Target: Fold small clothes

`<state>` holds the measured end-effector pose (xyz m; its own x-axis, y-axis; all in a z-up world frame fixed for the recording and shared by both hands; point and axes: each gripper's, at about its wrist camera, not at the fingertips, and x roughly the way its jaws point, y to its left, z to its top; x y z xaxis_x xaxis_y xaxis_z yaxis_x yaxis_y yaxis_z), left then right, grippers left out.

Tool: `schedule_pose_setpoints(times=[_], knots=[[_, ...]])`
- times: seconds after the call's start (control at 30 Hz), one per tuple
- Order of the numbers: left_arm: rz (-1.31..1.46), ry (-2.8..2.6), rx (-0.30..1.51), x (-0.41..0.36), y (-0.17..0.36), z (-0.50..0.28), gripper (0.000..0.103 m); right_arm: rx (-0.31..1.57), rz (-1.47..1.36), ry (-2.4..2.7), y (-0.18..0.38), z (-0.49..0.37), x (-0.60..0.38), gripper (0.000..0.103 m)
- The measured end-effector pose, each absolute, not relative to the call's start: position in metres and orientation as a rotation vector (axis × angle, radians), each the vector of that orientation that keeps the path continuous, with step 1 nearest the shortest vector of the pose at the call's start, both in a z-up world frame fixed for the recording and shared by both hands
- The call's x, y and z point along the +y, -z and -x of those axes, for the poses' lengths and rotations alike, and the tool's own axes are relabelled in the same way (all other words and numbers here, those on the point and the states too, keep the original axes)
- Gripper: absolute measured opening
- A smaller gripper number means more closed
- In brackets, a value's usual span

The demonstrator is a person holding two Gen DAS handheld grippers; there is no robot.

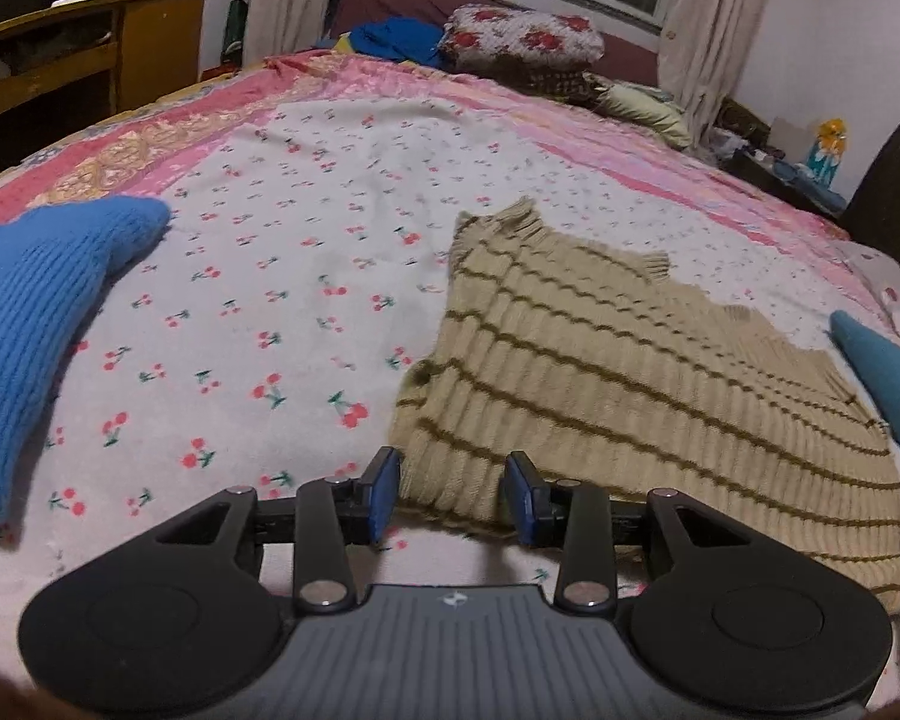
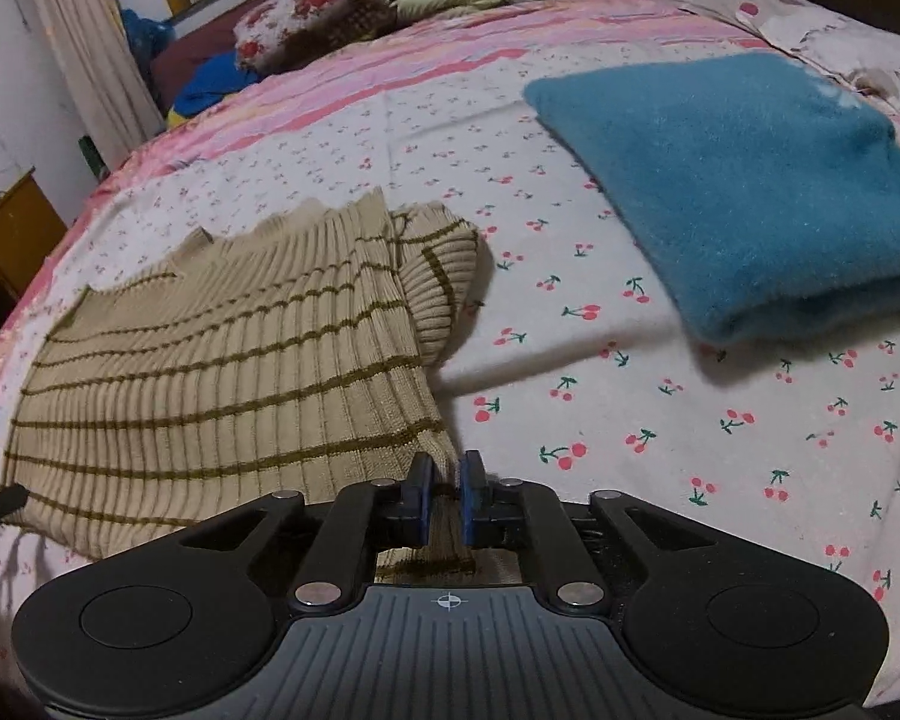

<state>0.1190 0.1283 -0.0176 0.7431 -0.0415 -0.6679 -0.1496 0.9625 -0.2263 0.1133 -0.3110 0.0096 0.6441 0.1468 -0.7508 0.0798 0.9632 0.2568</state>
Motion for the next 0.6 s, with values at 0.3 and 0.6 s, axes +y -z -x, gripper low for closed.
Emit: schedule_pose_setpoints(times=[0.3,0.6], knots=[[0.308,-0.104,0.755,0.136,0.019,-0.109,0.043,0.757,-0.178,-0.053,-0.033,-0.096,-0.297,0.017],[0.322,-0.118,0.786,0.132,0.022,-0.103,0.043,0.855,-0.193,-0.040,-0.006,-0.102,-0.300,0.017]])
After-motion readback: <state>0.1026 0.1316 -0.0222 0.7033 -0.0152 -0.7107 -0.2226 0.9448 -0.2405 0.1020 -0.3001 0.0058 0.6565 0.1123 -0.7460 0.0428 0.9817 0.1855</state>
